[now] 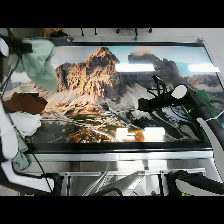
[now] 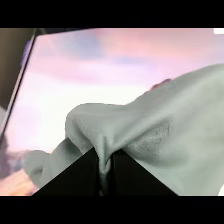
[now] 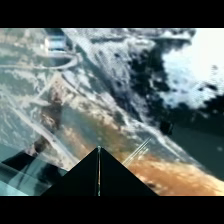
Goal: Fold the shirts.
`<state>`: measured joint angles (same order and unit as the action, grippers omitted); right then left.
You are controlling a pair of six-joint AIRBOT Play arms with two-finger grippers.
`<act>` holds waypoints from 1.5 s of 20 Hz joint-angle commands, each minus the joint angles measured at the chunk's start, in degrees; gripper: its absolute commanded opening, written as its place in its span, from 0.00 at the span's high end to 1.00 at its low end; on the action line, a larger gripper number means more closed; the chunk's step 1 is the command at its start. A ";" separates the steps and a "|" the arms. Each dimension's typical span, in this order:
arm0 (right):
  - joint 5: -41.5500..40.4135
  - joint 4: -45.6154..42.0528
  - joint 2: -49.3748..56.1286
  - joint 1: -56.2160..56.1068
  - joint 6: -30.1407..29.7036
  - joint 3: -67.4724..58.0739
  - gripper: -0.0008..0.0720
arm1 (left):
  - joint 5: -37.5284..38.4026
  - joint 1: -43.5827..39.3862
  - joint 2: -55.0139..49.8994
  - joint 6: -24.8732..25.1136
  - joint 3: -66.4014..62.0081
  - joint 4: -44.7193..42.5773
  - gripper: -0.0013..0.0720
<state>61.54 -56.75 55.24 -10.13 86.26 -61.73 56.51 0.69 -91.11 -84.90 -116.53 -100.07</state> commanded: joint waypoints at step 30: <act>-2.95 15.96 23.39 18.51 -23.37 -8.35 0.35 | -0.81 -23.21 39.74 -7.39 86.97 50.14 0.02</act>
<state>61.56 -44.64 70.54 10.50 66.24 -66.78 69.32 -18.72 -56.64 -91.15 -43.13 -58.81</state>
